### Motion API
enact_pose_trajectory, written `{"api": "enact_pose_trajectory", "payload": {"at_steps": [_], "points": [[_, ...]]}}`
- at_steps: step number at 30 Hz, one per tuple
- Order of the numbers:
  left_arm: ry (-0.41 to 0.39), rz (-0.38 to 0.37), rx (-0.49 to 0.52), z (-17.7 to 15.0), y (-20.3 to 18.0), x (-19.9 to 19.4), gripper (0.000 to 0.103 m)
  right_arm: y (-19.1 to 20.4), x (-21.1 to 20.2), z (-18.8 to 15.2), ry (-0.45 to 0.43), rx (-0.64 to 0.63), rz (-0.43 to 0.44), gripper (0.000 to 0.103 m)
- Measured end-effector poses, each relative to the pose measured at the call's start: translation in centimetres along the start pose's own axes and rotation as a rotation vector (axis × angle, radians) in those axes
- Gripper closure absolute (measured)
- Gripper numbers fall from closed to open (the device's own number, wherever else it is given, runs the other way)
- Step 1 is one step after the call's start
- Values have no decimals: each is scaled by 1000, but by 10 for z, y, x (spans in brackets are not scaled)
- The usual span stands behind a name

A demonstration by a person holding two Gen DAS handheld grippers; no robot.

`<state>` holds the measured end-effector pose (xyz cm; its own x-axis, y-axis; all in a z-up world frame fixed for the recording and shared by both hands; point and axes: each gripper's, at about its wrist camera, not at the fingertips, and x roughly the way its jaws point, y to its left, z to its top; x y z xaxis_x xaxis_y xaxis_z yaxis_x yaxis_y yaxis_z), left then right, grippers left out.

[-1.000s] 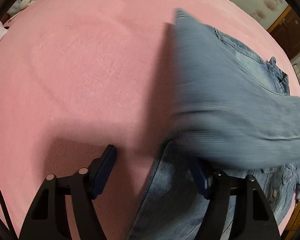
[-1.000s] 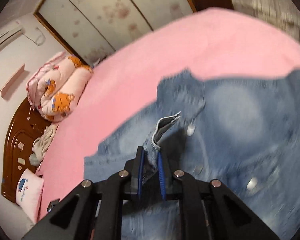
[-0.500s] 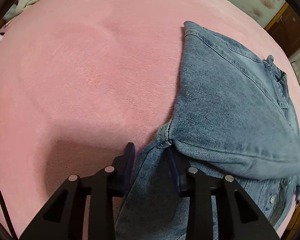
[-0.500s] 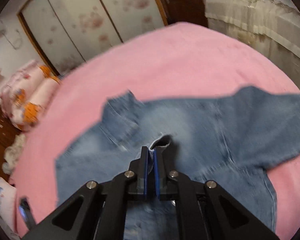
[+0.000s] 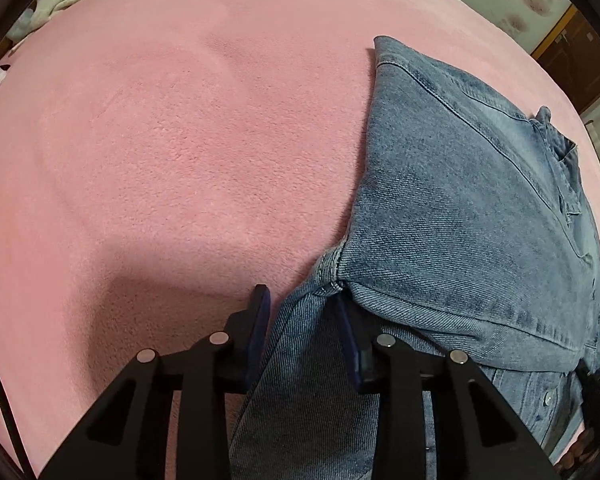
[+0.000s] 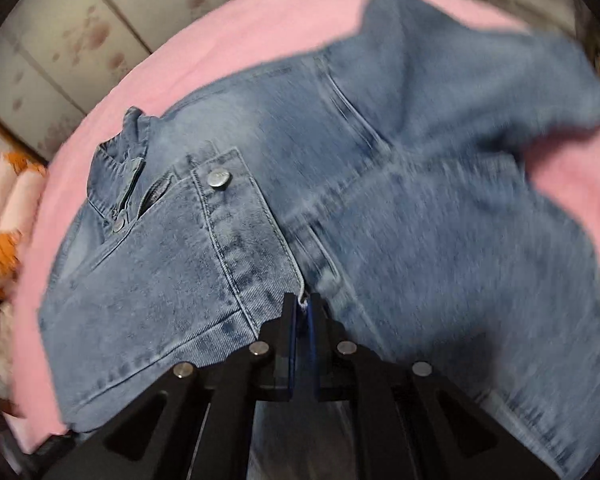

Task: Fold large clothes

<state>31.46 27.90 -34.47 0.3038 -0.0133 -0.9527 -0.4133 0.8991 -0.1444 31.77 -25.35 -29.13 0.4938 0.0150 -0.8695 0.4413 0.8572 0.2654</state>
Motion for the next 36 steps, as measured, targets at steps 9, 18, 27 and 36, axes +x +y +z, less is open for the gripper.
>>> {"api": "enact_pose_trajectory", "payload": {"at_steps": [9, 18, 27, 36], "points": [[29, 17, -3, 3, -21, -2, 71, -2, -1, 14, 23, 58, -63, 97], [61, -103, 242, -13, -88, -39, 94, 11, -49, -10, -20, 57, 57, 91], [178, -249, 267, -19, -166, -2, 97, 97, -13, -56, 236, -134, 454, 102], [121, -196, 163, -5, -135, 15, 97, 96, 23, -44, 268, -185, 403, 103]]}}
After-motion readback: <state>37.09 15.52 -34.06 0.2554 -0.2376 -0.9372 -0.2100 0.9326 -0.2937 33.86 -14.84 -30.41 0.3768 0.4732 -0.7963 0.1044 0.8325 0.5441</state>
